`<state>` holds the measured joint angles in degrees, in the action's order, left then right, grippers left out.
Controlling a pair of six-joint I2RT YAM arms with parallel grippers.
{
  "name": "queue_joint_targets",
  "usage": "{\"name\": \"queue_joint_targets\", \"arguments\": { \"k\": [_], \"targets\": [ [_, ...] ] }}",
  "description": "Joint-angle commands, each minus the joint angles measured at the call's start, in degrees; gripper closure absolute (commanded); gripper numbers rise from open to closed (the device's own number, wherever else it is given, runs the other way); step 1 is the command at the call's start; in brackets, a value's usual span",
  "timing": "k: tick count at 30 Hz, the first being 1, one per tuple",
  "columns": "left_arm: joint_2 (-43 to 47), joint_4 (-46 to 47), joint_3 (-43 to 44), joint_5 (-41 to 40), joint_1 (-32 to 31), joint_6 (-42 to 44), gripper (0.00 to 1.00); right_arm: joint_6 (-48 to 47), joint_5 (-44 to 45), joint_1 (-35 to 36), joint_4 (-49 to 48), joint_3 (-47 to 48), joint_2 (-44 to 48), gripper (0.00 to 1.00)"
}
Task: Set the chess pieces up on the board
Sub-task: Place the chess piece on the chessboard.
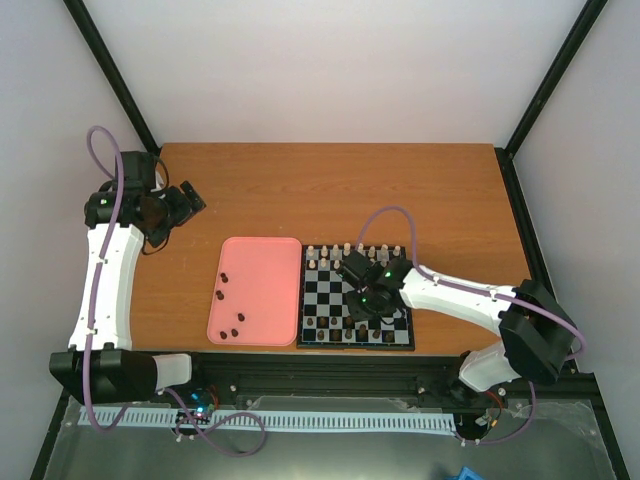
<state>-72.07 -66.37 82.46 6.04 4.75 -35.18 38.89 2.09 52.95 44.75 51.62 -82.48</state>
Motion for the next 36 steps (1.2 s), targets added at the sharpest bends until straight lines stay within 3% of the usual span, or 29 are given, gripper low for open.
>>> {"name": "queue_joint_targets", "arguments": {
  "k": [1,30,36],
  "targets": [
    [0.3,0.8,1.1,-0.8,0.3,0.7,0.0,1.4,-1.3,-0.2,-2.6,-2.0,1.1,0.97],
    [1.0,1.1,-0.2,-0.7,0.3,0.9,0.0,1.0,-4.0,-0.1,-2.6,-3.5,-2.1,0.97],
    [0.6,1.3,-0.2,-0.6,0.3,0.8,0.0,0.9,-3.7,0.0,-2.1,-3.3,-1.8,0.9]
  ]
}}
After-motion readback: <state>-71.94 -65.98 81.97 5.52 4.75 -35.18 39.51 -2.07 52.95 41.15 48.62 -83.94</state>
